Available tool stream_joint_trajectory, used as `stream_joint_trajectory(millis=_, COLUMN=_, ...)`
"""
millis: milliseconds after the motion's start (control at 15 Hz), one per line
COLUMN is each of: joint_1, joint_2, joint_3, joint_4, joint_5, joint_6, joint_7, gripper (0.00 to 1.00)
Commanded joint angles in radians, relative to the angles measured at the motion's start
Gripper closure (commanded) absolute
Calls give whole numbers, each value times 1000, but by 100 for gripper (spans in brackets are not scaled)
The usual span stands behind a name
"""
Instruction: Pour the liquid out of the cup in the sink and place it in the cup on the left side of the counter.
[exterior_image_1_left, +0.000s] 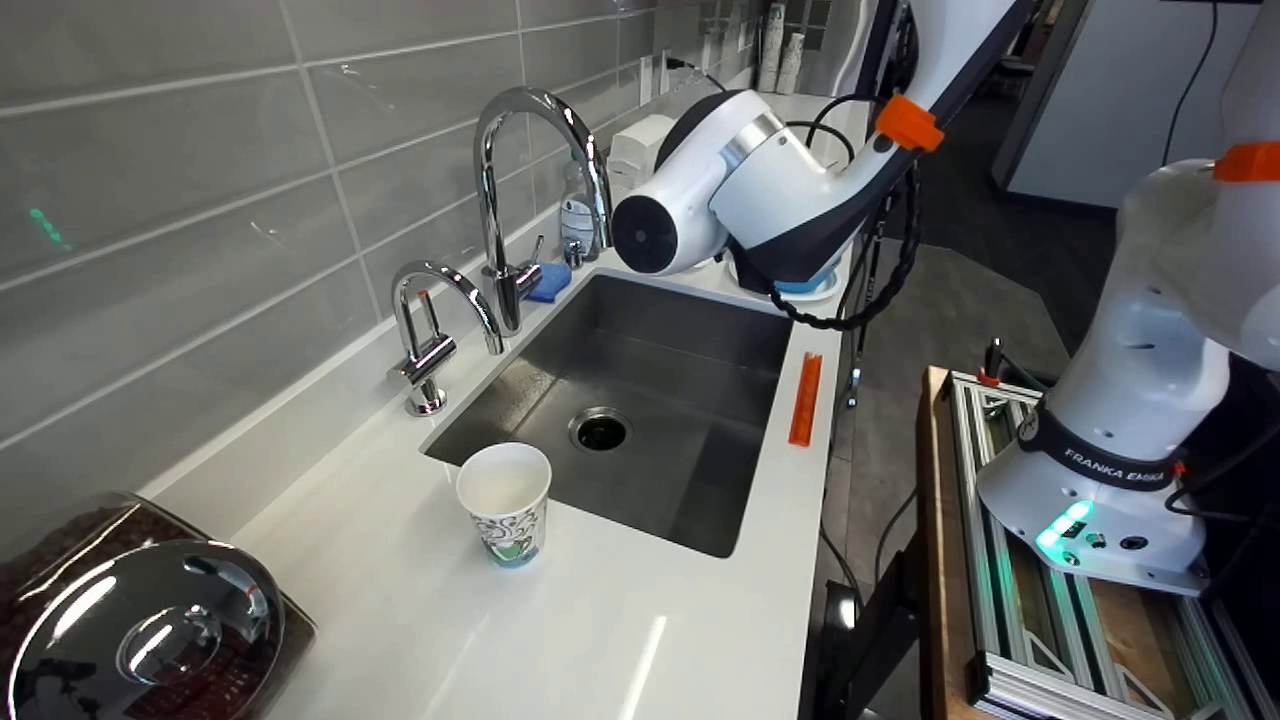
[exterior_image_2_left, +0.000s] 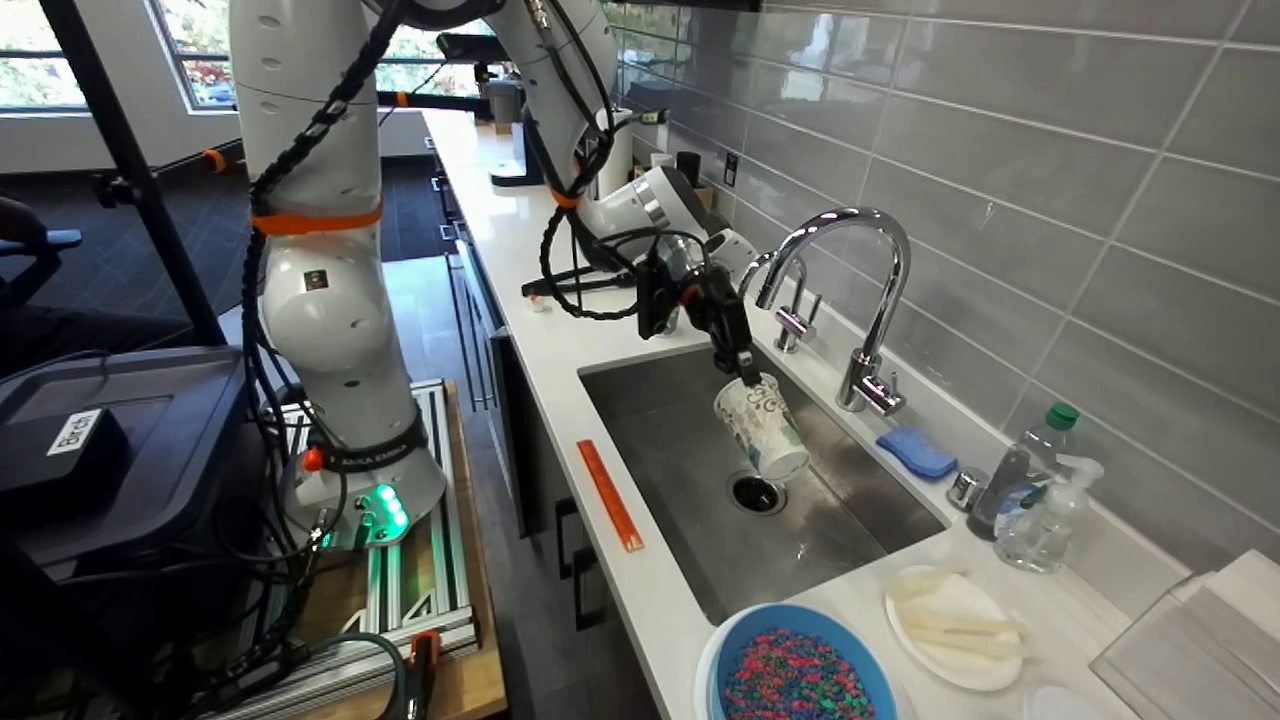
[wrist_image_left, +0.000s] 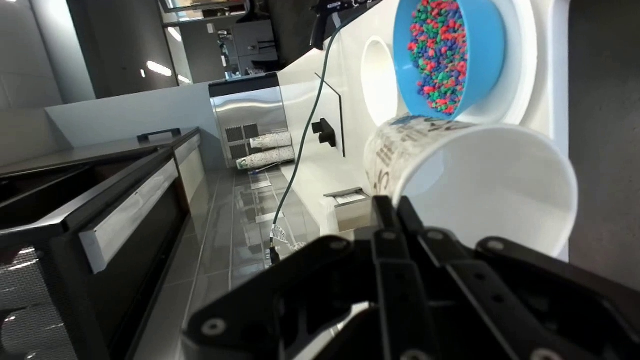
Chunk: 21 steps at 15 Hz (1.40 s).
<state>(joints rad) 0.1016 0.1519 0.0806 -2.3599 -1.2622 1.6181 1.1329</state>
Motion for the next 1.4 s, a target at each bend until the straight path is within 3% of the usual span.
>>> stream_joint_trajectory(millis=0, joint_1=15, joint_2=44, joint_3=12, joint_4=24, joint_5=-42, joint_6=-76, joint_7=31, gripper=99)
stream_joint_trajectory(millis=600, joint_1=28, joint_2=87, joint_3=23, joint_4=47, joint_5=-98, joint_6=-241, joint_7=63, gripper=99)
stream_joint_trajectory(millis=1333, joint_1=104, joint_2=254, joint_3=73, joint_4=200, joint_5=-99, joint_6=-472, joint_7=118, gripper=99)
